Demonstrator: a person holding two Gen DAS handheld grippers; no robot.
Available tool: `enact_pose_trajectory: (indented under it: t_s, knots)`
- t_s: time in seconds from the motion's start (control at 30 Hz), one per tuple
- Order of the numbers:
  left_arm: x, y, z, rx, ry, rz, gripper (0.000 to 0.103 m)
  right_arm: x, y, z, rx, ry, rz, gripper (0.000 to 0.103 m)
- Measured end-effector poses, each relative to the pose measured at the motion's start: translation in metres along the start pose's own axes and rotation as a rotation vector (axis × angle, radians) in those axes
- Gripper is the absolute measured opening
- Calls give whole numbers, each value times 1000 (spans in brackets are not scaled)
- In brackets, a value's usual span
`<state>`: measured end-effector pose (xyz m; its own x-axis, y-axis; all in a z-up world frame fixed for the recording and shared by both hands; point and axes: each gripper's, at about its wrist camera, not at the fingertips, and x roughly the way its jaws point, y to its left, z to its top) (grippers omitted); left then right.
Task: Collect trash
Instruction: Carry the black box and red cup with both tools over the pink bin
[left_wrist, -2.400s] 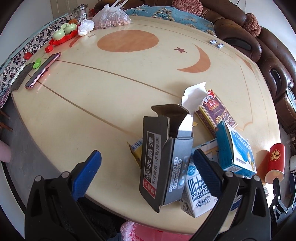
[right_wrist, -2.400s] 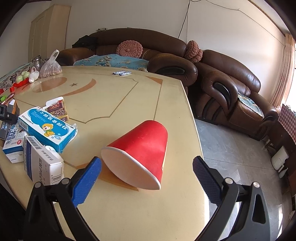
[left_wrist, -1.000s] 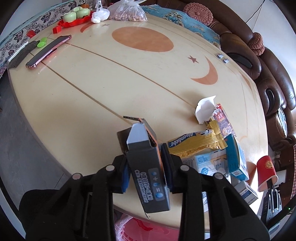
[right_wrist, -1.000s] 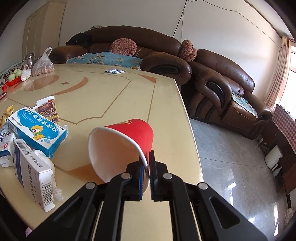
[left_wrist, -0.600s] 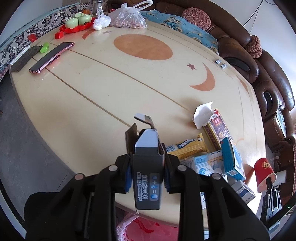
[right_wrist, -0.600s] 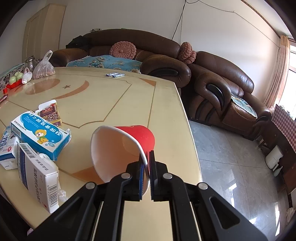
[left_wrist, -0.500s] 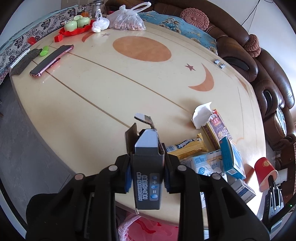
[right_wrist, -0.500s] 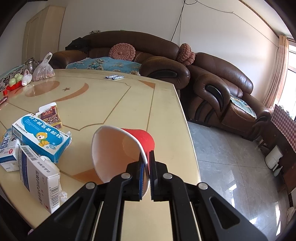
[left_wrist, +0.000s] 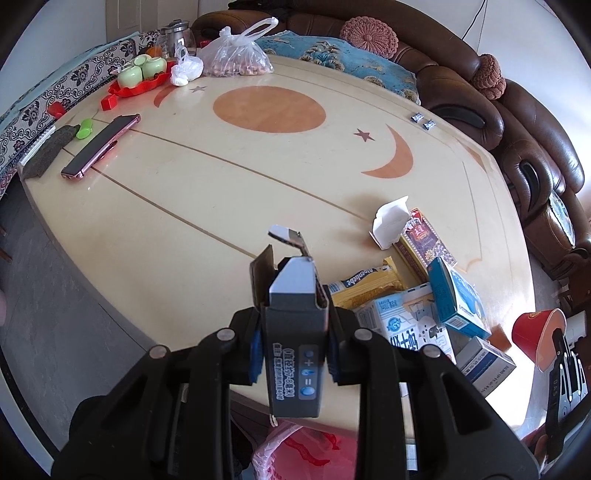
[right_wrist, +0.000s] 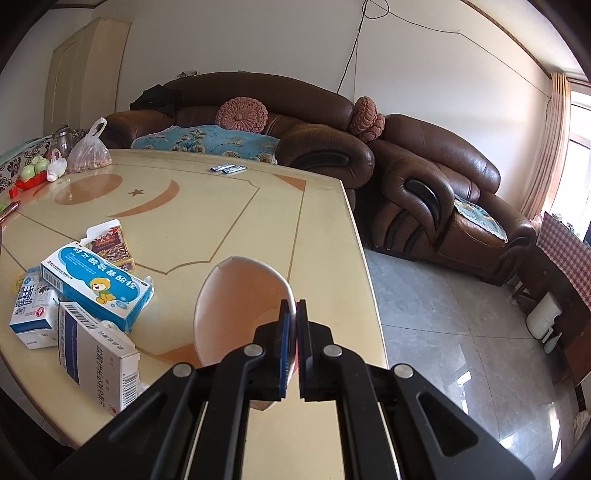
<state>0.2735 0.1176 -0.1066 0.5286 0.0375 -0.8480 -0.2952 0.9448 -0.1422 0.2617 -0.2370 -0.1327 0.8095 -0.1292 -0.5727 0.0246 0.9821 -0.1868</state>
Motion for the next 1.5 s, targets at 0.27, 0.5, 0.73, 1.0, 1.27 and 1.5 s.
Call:
enact_pose_trajectory:
  t_s: [0.27,0.5,0.73,1.0,1.27,1.5]
  knots:
    - [-13,-2,-4,27,-11,-11,26,-18,0,4,0,-21,10,4]
    - [-28,-4,-12,72,-23,-18,26,-54,4,14,-16,-62,27,4]
    - [-49,-7,-28,124,-30,-33,26,-101,16,19,-41,-93,62,4]
    - [-78,-10,-55,193,-38,-65,26,-151,34,8,-72,-110,95,4]
    - [-99,-14,-88,254,-35,-92,26,-189,43,-9,-80,-111,116,4]
    - [-104,-22,-119,316,-13,-114,26,-208,50,-28,-94,-88,129,4]
